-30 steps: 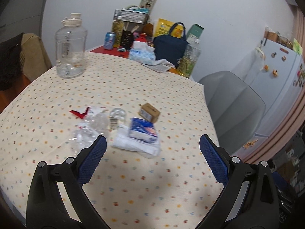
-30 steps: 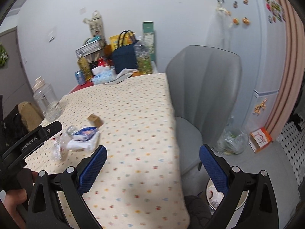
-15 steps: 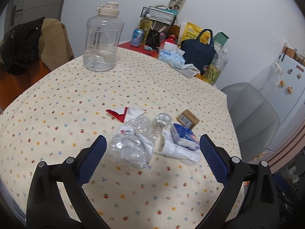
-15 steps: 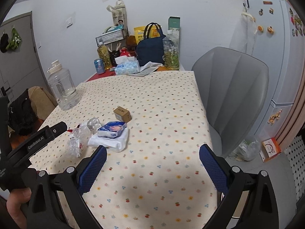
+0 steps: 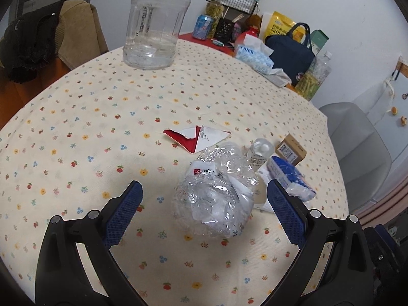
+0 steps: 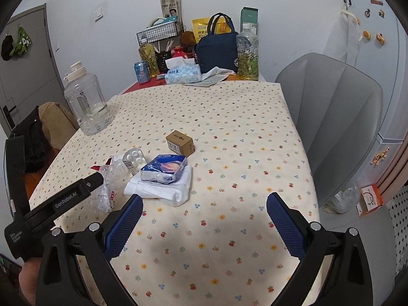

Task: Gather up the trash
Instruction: 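Close the left gripper on the crumpled clear plastic bag, then grasp the blue tissue pack with the right gripper while the left holds plastic, then carry the plastic bag and blue tissue pack over the bin with both tools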

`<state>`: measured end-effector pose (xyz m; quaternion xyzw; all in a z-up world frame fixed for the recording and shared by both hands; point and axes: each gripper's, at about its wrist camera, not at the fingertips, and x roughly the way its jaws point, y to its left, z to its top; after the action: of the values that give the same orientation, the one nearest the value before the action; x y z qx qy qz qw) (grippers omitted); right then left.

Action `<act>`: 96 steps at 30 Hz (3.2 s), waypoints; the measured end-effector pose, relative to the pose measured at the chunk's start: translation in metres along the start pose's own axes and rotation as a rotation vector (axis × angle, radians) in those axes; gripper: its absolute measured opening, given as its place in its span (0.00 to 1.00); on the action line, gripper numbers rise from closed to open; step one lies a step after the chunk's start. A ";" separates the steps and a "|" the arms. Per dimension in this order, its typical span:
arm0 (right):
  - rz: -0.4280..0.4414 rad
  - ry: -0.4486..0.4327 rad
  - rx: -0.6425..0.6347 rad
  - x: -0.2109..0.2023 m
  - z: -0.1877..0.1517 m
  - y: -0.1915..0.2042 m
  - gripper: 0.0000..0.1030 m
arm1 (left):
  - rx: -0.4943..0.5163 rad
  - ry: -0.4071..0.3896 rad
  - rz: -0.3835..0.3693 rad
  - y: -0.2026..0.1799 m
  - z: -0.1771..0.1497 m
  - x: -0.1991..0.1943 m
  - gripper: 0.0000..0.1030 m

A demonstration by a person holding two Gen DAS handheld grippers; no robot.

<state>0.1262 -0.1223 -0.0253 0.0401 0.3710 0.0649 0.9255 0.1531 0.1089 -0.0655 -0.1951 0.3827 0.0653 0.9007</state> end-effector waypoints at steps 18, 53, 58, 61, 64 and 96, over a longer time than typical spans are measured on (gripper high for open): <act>0.013 0.042 0.016 0.035 0.014 -0.002 0.92 | 0.018 0.056 0.018 -0.009 0.003 0.038 0.94; 0.131 0.191 -0.054 0.103 0.019 0.052 0.46 | -0.063 -0.054 0.075 0.035 0.017 0.019 0.73; 0.141 0.170 -0.047 0.088 0.020 0.047 0.43 | -0.051 -0.067 0.066 0.027 0.015 0.011 0.73; 0.144 0.154 -0.039 0.076 0.019 0.042 0.44 | -0.039 -0.076 0.058 0.020 0.013 0.005 0.73; 0.146 0.138 -0.027 0.064 0.017 0.035 0.44 | -0.022 -0.077 0.046 0.010 0.009 0.001 0.73; 0.042 -0.008 0.207 -0.033 -0.008 -0.125 0.45 | 0.272 -0.084 -0.094 -0.162 -0.032 -0.027 0.73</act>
<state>0.1083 -0.2507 -0.0237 0.1437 0.3711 0.0452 0.9163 0.1561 -0.0512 -0.0181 -0.0862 0.3406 -0.0215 0.9360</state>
